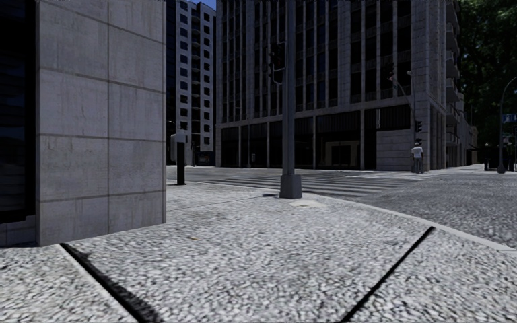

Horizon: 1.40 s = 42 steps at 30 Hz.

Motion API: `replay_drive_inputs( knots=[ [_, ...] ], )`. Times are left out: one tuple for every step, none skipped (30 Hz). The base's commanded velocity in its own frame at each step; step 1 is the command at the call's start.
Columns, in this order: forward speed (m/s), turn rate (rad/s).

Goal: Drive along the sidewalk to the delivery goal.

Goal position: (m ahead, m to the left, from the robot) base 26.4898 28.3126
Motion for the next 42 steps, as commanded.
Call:
replay_drive_inputs(
  knots=[
    [0.38, 0.35],
    [0.38, 0.25],
    [0.38, 0.25],
    [0.38, 0.02],
    [0.38, 0.00],
    [0.38, 0.00],
    [0.38, 0.00],
    [0.38, 0.00],
    [0.40, 0.00],
    [0.43, 0.00],
    [0.43, 0.00],
    [0.50, 0.00],
    [0.65, 0.00],
    [0.86, 0.00],
    [1.05, 0.00],
    [1.45, 0.00],
    [2.00, 0.00],
    [2.00, 0.00],
    [2.00, 0.00],
    [2.00, 0.00],
    [2.00, 0.00],
    [2.00, 0.00],
    [2.00, 0.00],
    [2.00, 0.00],
    [2.00, 0.00],
    [2.00, 0.00],
    [2.00, 0.00],
    [2.00, 0.00],
    [2.00, 0.00],
    [2.00, 0.00],
    [2.00, 0.00],
    [2.00, 0.00],
    [2.00, 0.00],
    [2.00, 0.00],
    [2.00, 0.00],
    [2.00, 0.00],
    [2.00, 0.00],
    [2.00, 0.00],
    [2.00, 0.00],
    [2.00, 0.00],
    [2.00, 0.00],
    [2.00, 0.00]
  ],
)
